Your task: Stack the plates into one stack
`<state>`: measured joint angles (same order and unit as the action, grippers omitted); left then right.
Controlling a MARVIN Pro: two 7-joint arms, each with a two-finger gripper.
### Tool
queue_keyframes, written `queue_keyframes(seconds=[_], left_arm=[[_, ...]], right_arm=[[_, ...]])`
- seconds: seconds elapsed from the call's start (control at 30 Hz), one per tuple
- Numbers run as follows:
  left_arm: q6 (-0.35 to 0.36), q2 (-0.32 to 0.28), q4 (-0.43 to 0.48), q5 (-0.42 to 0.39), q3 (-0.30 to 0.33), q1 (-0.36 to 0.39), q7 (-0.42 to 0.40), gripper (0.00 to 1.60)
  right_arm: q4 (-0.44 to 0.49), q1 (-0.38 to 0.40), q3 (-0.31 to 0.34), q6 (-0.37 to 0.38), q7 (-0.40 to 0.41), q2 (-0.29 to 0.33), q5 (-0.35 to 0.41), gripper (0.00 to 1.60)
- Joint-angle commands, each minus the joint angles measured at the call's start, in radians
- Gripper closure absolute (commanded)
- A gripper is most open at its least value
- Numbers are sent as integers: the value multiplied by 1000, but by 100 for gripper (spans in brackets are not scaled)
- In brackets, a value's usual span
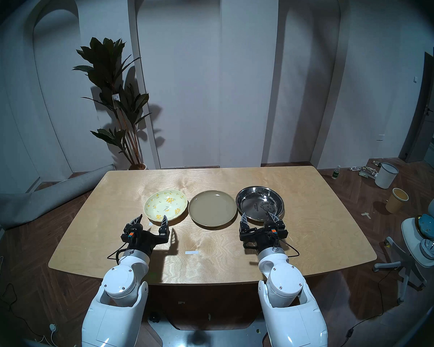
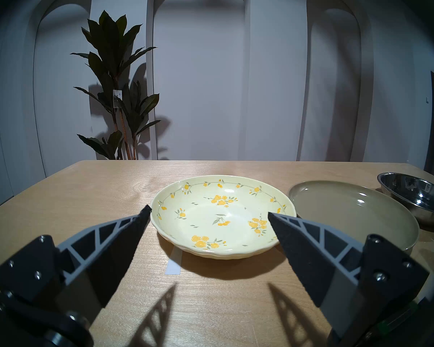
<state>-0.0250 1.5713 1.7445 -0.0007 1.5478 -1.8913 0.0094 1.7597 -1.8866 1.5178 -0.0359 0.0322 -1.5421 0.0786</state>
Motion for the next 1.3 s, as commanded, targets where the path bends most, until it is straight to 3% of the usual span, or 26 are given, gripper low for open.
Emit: queue_keyframes(seconds=[0.0,0.17,0.3,0.4,0.67,0.93,1.13,1.27], left_arm=[[-3,1,15,0,0,4,0,0],[-14,-8,34,-14,7,7,-17,0],[-1,-15,57,-33,19,21,-34,0],[-7,-9,45,-29,26,51,-19,0],[-21,-4,-14,-21,42,163,11,0],[-17,-5,-41,-20,60,227,33,0],[-29,-1,-71,-12,64,259,47,0],[-37,-3,-96,-15,74,294,53,0]], right_arm=[[108,-30,-6,-23,114,9,116,0],[165,-37,5,32,183,27,195,0],[192,-36,17,126,217,37,271,0],[173,-25,32,180,200,18,332,0],[165,20,34,354,142,37,340,0],[171,60,36,501,128,37,407,0],[215,58,62,649,125,-1,503,0],[215,48,92,704,104,-36,572,0]])
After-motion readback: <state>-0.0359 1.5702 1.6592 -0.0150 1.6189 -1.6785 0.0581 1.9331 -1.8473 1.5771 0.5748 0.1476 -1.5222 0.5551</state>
